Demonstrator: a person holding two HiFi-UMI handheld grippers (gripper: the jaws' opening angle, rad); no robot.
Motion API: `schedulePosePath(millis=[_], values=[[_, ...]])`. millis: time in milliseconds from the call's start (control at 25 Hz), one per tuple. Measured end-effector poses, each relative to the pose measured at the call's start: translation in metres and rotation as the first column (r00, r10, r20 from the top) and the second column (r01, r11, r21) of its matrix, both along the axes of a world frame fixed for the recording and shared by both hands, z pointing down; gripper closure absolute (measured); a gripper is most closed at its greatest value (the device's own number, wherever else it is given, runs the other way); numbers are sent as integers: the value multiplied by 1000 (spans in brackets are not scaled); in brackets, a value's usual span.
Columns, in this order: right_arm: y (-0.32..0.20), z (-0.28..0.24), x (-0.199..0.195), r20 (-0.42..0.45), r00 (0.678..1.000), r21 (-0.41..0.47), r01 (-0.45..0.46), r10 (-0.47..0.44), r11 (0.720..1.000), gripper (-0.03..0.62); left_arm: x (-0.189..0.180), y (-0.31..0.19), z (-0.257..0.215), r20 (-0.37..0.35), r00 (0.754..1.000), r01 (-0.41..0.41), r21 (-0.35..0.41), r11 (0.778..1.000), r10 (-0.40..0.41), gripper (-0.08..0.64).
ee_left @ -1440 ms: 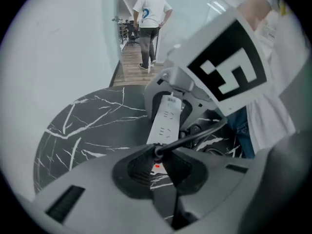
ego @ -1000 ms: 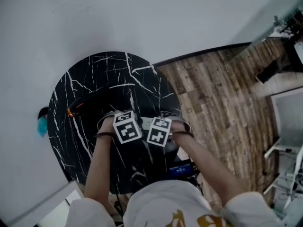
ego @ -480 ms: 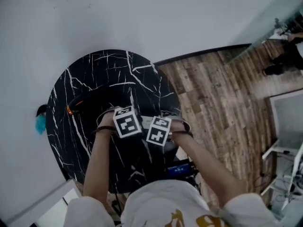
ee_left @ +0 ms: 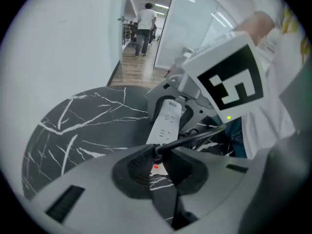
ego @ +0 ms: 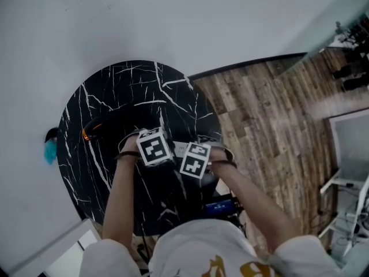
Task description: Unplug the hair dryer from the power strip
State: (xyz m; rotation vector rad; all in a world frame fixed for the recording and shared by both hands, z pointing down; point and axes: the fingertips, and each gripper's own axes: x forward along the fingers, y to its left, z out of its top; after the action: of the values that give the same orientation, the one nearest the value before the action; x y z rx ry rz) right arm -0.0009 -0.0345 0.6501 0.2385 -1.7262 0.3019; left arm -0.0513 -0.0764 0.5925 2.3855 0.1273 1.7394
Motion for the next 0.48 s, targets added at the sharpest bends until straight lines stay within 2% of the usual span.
schedulePosePath(millis=[80,120,240,280,440,480], values=[[0,0,0,5,1000,0,-10,10,1000,324,5,0,-3,-24,1000,-3,-40,999,2,506],[-1,1,0,5,1000,2,-13,13,1000,322,5,5,-3,-16,1000,-10,-28,1000,9,508],[-2,0,-1,-3,1000,3,-7,7,1000,322,-1,15,1,41,999,-31,105,994,27,511],[-1,0,-1,-4,1000,2,-3,3,1000,322,-2,17,2,45,999,-27,119,993,22,511],[0,1,-3,-5,1000,5,2,-1,1000,322,-1,8,1,0,1000,-5,-15,1000,5,511],[-1,1,-4,-2,1000,7,-1,1,1000,322,0,3,-2,-14,1000,-13,-27,1000,12,509]])
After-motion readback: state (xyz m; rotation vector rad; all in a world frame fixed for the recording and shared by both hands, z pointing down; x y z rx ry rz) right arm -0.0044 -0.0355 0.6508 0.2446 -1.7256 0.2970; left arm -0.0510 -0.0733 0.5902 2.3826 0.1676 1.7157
